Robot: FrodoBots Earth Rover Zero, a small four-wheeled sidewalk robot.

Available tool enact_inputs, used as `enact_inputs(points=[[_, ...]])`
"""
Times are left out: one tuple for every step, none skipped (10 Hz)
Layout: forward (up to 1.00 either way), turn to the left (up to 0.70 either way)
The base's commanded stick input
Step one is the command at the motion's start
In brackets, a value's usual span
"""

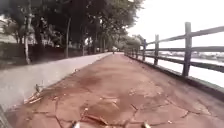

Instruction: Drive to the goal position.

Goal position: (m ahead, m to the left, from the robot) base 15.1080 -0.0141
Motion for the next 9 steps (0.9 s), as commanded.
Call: enact_inputs(points=[[0.5,0.0],[0.5,0.0],[0.5,0.0],[0.5,0.0],[0.5,0.0],[0.5,0.0],[0.5,0.0],[0.5,0.0],[0.5,0.0]])
